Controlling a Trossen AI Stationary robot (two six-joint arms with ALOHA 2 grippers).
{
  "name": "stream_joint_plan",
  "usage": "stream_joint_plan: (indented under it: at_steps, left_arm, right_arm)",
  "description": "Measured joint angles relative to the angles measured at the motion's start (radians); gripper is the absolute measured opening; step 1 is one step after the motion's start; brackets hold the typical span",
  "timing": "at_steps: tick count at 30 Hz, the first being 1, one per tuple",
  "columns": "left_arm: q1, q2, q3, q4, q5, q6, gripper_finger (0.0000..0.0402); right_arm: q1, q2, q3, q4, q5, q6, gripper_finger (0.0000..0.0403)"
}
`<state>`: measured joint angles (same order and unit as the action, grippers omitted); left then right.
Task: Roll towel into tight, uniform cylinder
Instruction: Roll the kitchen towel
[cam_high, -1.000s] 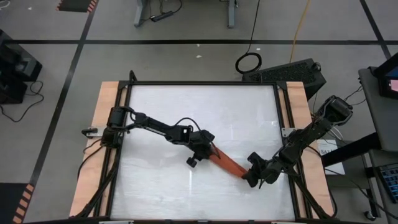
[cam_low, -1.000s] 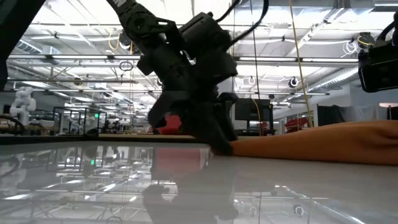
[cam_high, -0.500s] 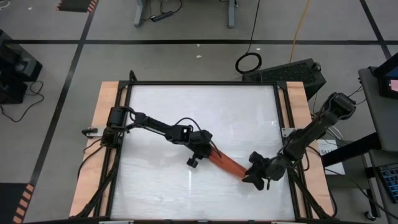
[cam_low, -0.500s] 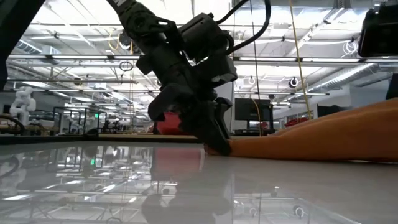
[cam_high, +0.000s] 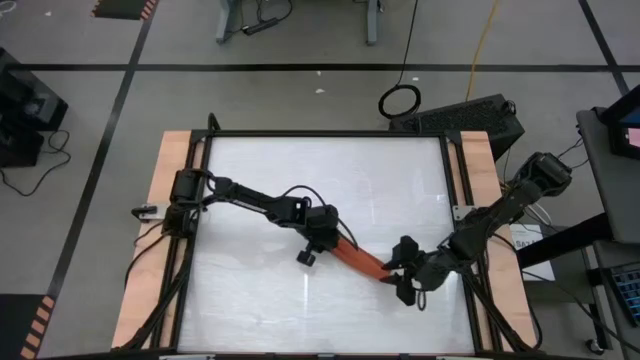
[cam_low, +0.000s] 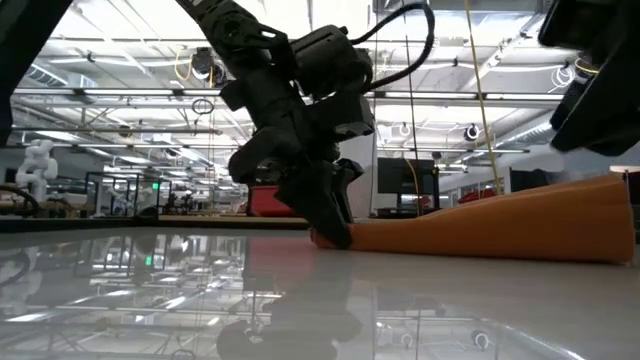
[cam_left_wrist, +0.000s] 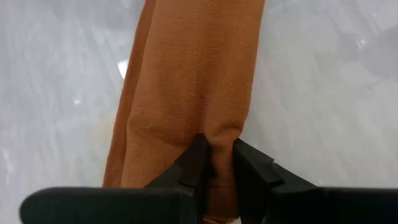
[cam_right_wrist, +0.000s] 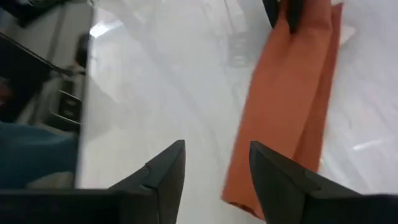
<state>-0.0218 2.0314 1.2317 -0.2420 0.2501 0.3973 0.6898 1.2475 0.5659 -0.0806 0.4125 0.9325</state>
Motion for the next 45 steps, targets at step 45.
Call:
stream_joint_plan:
  at_steps: [45]
  left_arm:
    - [0.230, -0.051, 0.089, -0.457, 0.005, -0.236, 0.0065]
  right_arm:
    - [-0.621, 0.256, 0.000, 0.058, -0.316, -0.452, 0.0045]
